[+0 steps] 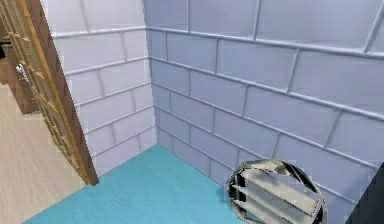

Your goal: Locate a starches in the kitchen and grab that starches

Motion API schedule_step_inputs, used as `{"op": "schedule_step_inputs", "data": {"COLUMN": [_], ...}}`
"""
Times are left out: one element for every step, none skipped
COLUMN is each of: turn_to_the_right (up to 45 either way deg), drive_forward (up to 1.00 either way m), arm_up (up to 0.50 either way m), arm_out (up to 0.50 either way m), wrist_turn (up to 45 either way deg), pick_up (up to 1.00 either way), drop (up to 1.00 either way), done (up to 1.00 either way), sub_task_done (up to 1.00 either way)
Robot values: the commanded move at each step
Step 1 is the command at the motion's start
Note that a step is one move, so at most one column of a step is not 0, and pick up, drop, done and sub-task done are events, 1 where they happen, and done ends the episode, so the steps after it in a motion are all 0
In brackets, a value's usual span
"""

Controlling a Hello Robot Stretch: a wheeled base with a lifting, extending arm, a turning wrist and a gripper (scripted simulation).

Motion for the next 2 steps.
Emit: {"op": "schedule_step_inputs", "data": {"turn_to_the_right": [0.0,0.0], "drive_forward": [0.0,0.0], "arm_up": [0.0,0.1], "arm_out": [0.0,0.0], "wrist_turn": [0.0,0.0], "pick_up": [1.0,0.0], "drop": [0.0,0.0], "done": [0.0,0.0], "sub_task_done": [0.0,0.0]}}
